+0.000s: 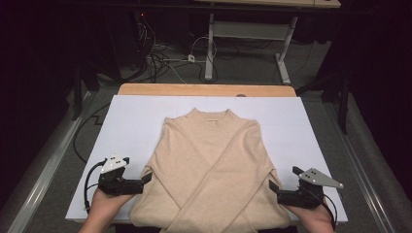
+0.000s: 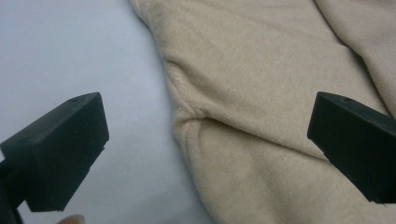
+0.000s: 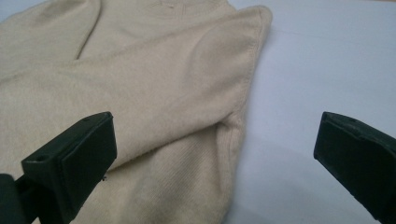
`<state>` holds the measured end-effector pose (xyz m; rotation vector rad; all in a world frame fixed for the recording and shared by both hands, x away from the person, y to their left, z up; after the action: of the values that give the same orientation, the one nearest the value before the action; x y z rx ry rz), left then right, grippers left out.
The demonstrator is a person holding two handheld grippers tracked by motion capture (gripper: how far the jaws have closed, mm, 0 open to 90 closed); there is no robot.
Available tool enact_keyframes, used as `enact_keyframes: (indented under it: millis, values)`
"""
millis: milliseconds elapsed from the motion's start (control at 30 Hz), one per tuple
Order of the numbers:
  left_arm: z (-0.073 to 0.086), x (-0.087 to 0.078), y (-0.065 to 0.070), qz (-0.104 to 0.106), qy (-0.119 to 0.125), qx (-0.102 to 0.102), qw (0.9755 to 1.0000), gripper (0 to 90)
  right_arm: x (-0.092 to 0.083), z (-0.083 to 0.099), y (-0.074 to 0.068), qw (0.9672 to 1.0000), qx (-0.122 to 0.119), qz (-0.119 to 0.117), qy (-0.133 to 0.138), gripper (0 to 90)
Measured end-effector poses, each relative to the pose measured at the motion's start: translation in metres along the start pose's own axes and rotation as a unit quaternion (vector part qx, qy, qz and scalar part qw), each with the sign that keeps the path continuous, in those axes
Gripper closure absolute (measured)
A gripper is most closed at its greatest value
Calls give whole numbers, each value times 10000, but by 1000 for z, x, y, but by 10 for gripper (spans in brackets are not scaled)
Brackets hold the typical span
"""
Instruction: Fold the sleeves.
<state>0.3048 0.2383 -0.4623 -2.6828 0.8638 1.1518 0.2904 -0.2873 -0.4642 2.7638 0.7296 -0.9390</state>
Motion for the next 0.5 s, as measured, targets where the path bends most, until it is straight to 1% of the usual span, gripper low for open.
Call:
enact_keyframes:
  millis: [267, 333, 500]
  values:
    - [-8, 1, -4, -58, 35, -143, 9999, 0, 0, -10, 3, 9998, 64, 22, 165, 5]
    - [-11, 1, -5, -55, 46, -158, 9998, 0, 1, -13, 4, 9998, 45, 20, 199, 5]
    - [-20, 5, -7, -35, 36, -161, 9999, 0, 5, -19, 6, 9996, 97, -2, 246, 5]
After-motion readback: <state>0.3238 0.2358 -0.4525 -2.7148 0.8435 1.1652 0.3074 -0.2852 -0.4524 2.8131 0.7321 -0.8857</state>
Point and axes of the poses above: each handheld gripper's, and its own axes: x roughly forward along the jaws, z roughly out of its underside, y roughly to its right, the point moved 1 cm from there along x, roughly forward along the jaws, and after that the axes turned 8 degrees about -y, right-handed, at the moved point
